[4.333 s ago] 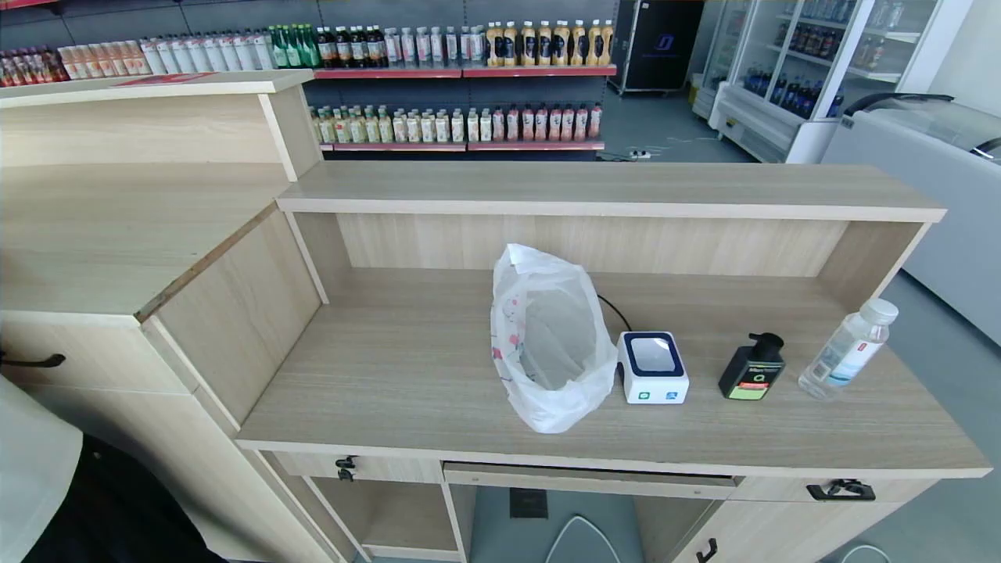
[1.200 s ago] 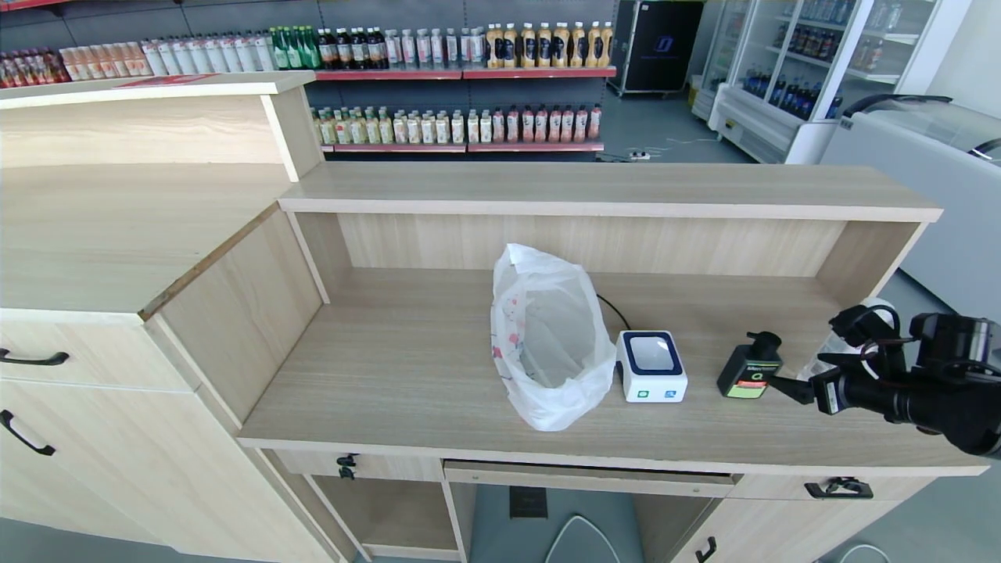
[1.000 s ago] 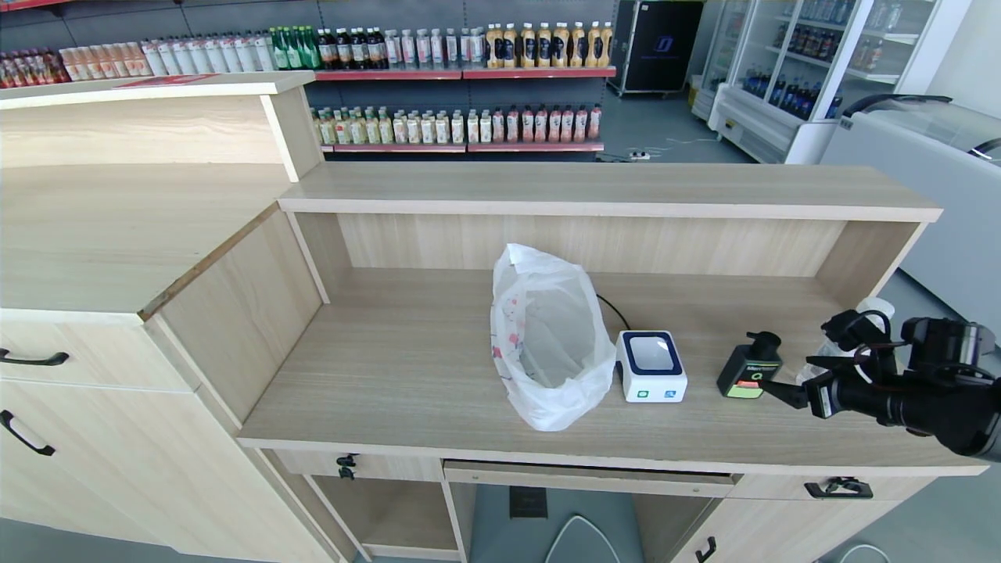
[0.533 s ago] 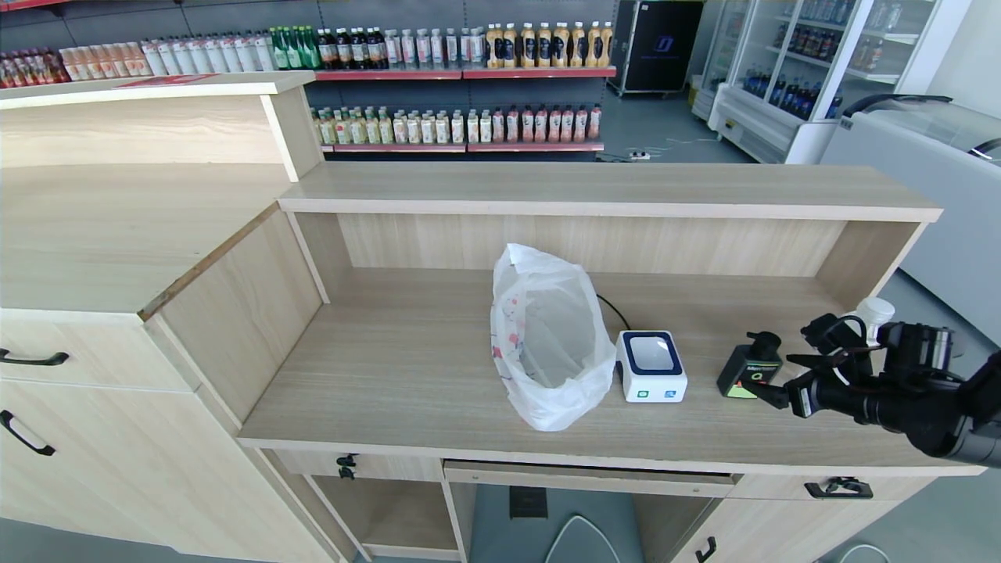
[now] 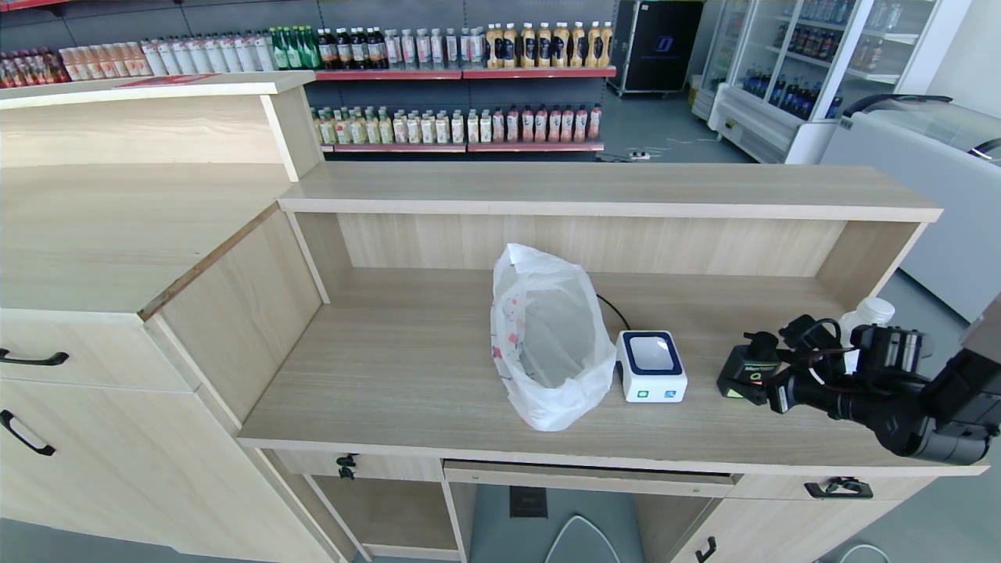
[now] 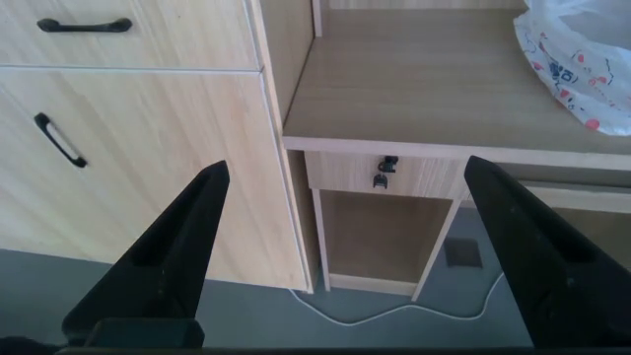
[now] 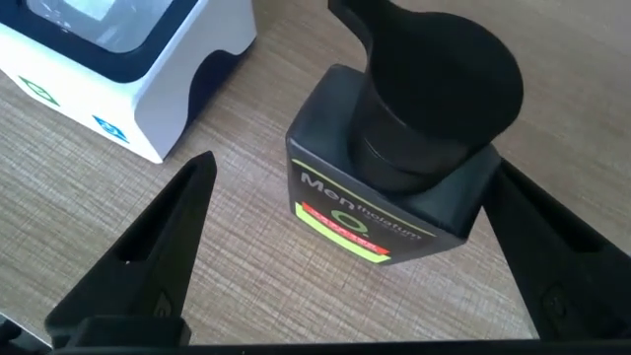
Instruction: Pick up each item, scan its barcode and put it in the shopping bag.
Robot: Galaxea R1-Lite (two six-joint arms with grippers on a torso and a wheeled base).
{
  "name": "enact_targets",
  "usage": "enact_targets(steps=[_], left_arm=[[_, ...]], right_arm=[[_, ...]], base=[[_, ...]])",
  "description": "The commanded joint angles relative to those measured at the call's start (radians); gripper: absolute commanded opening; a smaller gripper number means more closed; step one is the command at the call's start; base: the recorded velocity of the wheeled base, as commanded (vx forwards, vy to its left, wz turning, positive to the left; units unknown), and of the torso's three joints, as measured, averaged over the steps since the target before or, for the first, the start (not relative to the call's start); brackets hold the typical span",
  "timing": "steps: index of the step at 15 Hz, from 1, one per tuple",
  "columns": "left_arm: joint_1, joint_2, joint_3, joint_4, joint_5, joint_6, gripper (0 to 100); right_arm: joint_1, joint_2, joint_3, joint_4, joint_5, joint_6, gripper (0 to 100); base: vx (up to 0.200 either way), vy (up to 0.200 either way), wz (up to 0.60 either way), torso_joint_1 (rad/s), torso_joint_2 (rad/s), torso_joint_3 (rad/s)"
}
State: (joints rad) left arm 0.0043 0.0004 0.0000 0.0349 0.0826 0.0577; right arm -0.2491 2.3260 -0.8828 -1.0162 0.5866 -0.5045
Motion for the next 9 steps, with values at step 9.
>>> enact_targets(steps=[9], left_arm=[[0.000, 0.000, 0.000, 0.000, 0.000, 0.001, 100]], right_arm=[[0.014, 0.066, -0.035, -0.001, 0.064, 0.003, 100]], base=[[0.000, 0.000, 0.00, 0.000, 0.00, 0.000]])
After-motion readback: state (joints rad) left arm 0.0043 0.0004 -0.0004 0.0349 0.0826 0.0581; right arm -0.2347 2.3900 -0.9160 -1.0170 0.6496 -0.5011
